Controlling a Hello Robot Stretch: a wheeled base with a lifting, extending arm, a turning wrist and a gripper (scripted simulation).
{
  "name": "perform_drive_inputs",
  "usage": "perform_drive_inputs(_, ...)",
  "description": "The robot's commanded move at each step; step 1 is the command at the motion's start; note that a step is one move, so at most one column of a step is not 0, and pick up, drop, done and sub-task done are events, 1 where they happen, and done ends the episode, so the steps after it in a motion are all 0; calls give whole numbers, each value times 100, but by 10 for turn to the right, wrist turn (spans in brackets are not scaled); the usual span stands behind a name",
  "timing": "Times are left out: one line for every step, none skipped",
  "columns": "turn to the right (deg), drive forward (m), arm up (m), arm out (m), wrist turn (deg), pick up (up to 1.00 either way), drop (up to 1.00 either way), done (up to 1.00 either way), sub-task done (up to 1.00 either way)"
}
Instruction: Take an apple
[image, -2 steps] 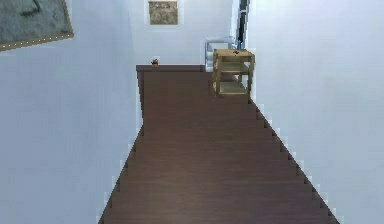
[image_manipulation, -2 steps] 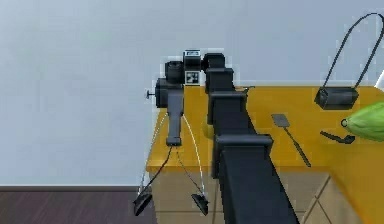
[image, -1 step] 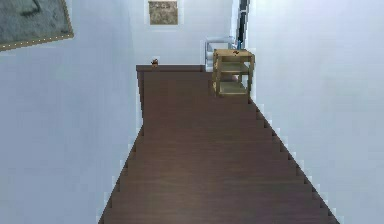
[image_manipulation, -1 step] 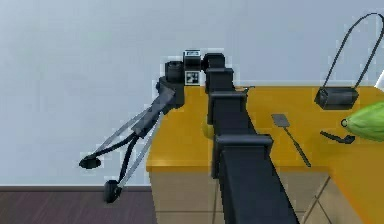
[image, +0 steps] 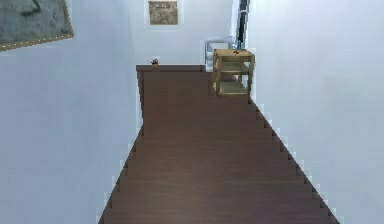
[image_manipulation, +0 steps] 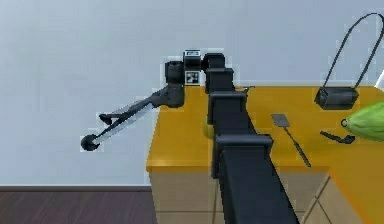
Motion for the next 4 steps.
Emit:
perform_drive_inputs(0, 0, 0, 0, 450, 0, 0, 0, 0)
perform_drive_inputs(0, 0, 0, 0, 450, 0, 0, 0, 0)
perform_drive_inputs(0, 0, 0, 0, 300, 0, 0, 0, 0)
perform_drive_inputs(0, 0, -10, 0, 0, 0, 0, 0, 0)
